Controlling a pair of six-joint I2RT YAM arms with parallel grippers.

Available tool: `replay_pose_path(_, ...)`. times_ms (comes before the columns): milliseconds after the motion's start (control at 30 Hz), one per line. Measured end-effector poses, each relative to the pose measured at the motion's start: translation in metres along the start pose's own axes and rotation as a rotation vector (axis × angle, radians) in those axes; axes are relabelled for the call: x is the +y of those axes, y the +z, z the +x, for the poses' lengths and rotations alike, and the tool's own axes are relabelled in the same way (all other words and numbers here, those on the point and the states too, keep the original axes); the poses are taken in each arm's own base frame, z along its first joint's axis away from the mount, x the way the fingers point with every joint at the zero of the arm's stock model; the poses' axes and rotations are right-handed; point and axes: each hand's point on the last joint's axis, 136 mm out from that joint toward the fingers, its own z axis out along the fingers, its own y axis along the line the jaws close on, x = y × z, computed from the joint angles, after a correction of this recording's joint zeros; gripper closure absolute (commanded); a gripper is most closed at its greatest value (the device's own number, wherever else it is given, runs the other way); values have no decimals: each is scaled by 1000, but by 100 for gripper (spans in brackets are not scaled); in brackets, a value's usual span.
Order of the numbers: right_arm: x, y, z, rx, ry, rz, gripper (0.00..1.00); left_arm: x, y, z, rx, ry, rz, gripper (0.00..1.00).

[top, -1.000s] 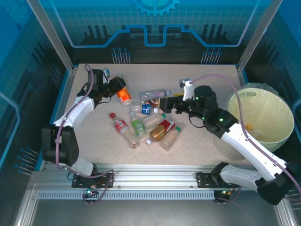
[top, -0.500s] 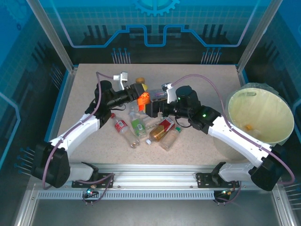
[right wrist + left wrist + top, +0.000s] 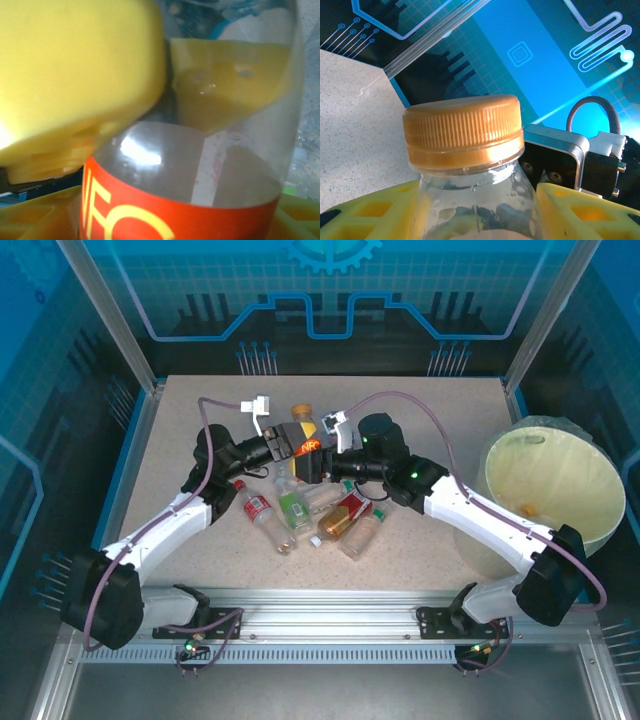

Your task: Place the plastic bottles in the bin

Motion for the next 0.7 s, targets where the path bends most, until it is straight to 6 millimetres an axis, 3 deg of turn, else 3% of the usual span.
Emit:
replay_pose_path(367, 1, -2, -3, 0, 2, 13, 50, -4, 0, -3, -14, 24, 23, 53)
replay_pose_path(533, -2, -3, -2, 8, -11, 43, 52, -3, 0, -2, -11, 18, 20, 25)
replay_pose_path(700, -25, -16, -1, 8, -44, 206, 52, 13, -2, 3, -2, -9, -60, 9)
